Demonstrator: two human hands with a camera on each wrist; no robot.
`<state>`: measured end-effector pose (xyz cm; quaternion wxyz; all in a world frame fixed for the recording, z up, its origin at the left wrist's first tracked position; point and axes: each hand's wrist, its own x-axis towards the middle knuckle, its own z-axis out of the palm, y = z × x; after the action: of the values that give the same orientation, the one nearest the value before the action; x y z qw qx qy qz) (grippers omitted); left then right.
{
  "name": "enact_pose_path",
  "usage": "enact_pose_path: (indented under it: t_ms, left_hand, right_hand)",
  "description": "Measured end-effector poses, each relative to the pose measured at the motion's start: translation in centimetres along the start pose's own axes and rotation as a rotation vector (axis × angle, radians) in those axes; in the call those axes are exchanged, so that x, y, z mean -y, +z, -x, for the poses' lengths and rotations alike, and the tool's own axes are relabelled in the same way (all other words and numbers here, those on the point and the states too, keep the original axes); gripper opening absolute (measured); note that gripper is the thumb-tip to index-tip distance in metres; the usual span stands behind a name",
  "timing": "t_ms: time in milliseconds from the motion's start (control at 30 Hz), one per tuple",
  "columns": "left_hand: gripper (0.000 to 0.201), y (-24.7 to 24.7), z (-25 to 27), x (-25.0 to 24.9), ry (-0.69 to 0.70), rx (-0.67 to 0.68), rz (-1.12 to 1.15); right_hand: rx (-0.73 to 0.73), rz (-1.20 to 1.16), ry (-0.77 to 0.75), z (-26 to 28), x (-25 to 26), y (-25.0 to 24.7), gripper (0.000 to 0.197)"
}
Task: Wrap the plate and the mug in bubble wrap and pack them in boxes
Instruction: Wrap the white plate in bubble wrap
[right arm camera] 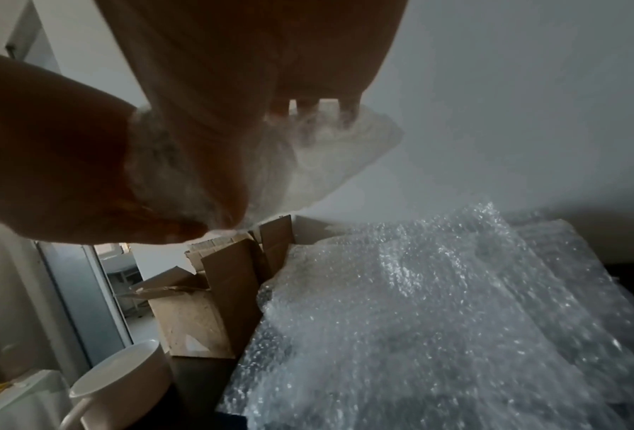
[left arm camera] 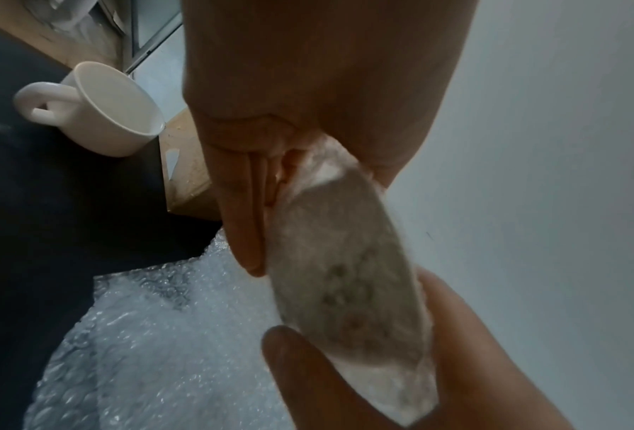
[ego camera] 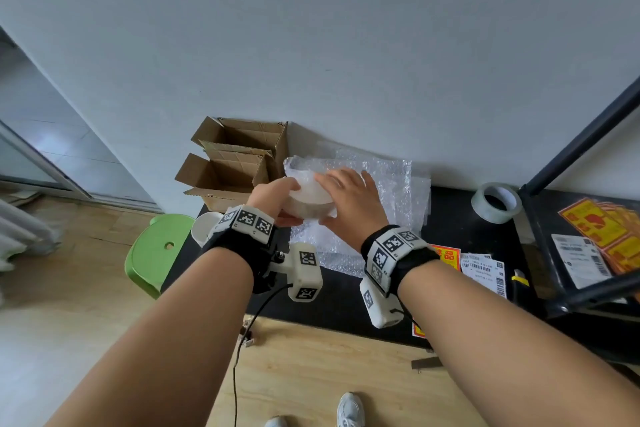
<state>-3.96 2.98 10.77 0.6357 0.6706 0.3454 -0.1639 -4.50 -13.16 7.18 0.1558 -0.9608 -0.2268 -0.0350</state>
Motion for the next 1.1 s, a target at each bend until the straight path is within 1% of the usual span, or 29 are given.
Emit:
enact_pose_path:
  t_ms: [67, 133, 200, 233, 267, 300, 333, 367, 400, 433, 467, 533, 567, 600, 667, 700, 767, 833, 933, 1000, 1033, 1100]
  left_hand:
    - [0.037, 0.1, 0.1, 0.0, 0.047, 0.008, -0.03]
    - [0.034, -0.1, 0.5, -0.3, 0.129, 0.04, -0.06]
    - [0.04, -0.3, 0.8, -0.7, 0.183, 0.061, -0.07]
    - [0.042, -0.3, 0.9, -0.8, 0.212, 0.039, -0.106]
    - [0.037, -0.6, 0.8, -0.9, 0.261, -0.026, -0.298]
    - [0.028, -0.8, 0.9, -1.3, 0.292, -0.154, -0.488]
    - [0.036, -1.2, 0.2, -1.4, 0.412, -0.247, -0.733]
    - [0.063, -1.4, -0.4, -1.3, 0.583, -0.264, -0.853]
    - [0.087, -1.7, -0.2, -1.6, 0.679, -0.21, -0.916]
    - [0.098, -1.9, 0.0, -1.8, 0.737, -0.152, -0.968]
    - [0.099, -2.0, 0.6, -2.0, 0.753, -0.11, -1.088]
    - [0.081, -1.8, 1.5, -2.5, 0.692, 0.036, -1.293]
    - [0.072, -2.0, 1.5, -2.5, 0.648, 0.103, -1.357]
    - [0.068, -2.3, 0.9, -2.3, 0.607, 0.16, -1.343]
    - [0.061, -3.4, -0.2, -1.6, 0.555, 0.245, -1.135]
    - [0.057, -4.1, -0.6, -1.1, 0.535, 0.255, -1.016]
    - [0.054, -5.0, -1.2, -0.5, 0.499, 0.283, -0.886]
    - [0.047, -5.9, -1.6, 0.1, 0.456, 0.314, -0.838]
    - [0.035, -7.4, -3.1, 1.7, 0.353, 0.36, -0.834]
    - [0.036, -8.2, -4.4, 3.4, 0.299, 0.396, -0.831]
    - [0.033, -8.4, -5.1, 4.4, 0.253, 0.426, -0.761]
    - [0.024, -8.3, -5.7, 6.3, 0.106, 0.493, -0.475]
  right_hand:
    - [-0.055, 0.002, -0.044, -0.2, -0.8, 0.0, 0.064]
    - [-0.09, -0.041, -0.064, -0.4, -1.4, 0.0, 0.061]
    - [-0.139, -0.105, -0.066, -0.8, -1.9, -0.1, 0.058]
    - [-0.158, -0.128, -0.067, -1.0, -2.2, -0.2, 0.057]
    - [-0.166, -0.134, -0.071, -1.3, -2.3, -0.4, 0.056]
    - [-0.155, -0.13, -0.079, -1.4, -2.5, -0.5, 0.055]
    - [-0.128, -0.117, -0.091, -1.5, -2.6, -0.7, 0.055]
    - [-0.093, -0.096, -0.104, -1.6, -2.6, -0.9, 0.055]
    - [-0.053, -0.08, -0.113, -1.6, -2.6, -1.1, 0.056]
    - [-0.005, -0.08, -0.112, -1.7, -2.6, -1.2, 0.057]
    - [0.039, -0.102, -0.105, -1.7, -2.5, -1.5, 0.057]
    - [0.108, -0.2, -0.074, -1.8, -2.3, -1.9, 0.058]
    - [0.148, -0.274, -0.046, -1.9, -2.0, -2.1, 0.058]
    - [0.201, -0.367, -0.004, -2.0, -1.8, -2.2, 0.058]
    - [0.309, -0.579, 0.1, -2.2, -1.3, -2.3, 0.058]
    - [0.355, -0.664, 0.159, -2.2, -1.1, -2.1, 0.058]
    - [0.389, -0.79, 0.265, -2.4, -0.9, -1.3, 0.063]
    - [0.406, -0.907, 0.343, -2.4, -0.5, -0.1, 0.066]
    - [0.431, -1.061, 0.448, -1.9, -0.1, 2.0, 0.056]
    - [0.449, -1.154, 0.551, -1.5, 0.3, 3.3, 0.052]
    - [0.451, -1.181, 0.606, -1.3, 0.5, 4.2, 0.05]
    - [0.441, -1.172, 0.696, -1.0, 0.7, 6.1, 0.052]
